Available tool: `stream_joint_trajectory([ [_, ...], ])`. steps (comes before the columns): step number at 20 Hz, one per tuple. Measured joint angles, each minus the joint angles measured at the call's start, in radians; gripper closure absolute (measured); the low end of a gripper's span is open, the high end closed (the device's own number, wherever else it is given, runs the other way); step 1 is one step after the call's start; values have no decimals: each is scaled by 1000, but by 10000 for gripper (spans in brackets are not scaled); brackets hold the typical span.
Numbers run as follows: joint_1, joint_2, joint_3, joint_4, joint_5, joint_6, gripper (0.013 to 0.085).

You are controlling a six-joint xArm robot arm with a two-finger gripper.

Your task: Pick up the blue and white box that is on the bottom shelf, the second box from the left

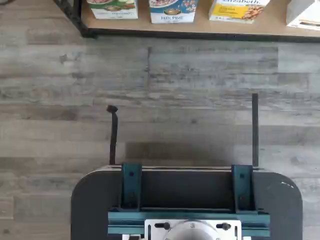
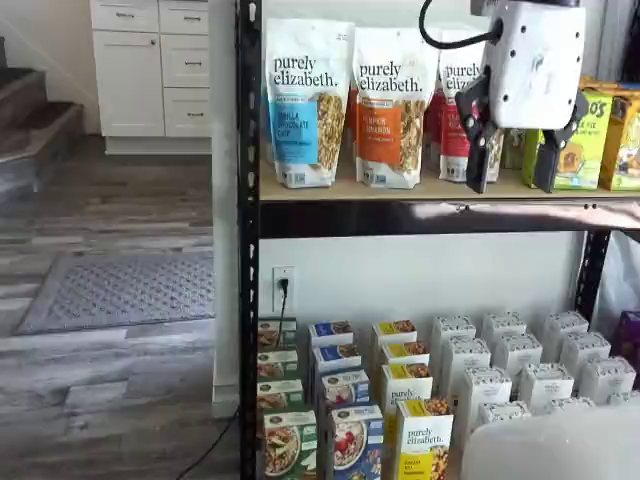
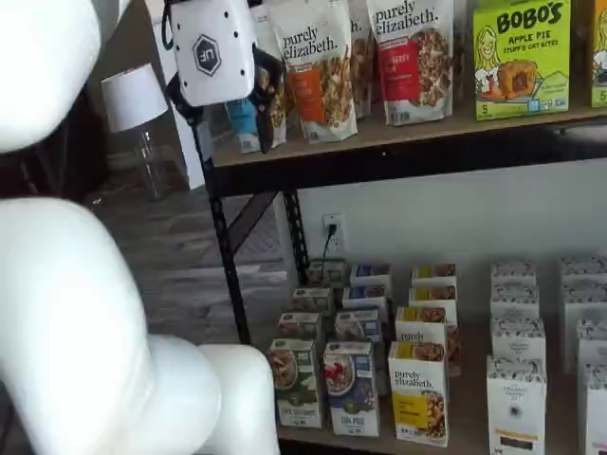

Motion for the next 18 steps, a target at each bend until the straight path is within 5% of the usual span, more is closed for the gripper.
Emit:
stream_joint_trajectory([
  [18, 70, -42, 98, -32, -130, 58, 130],
])
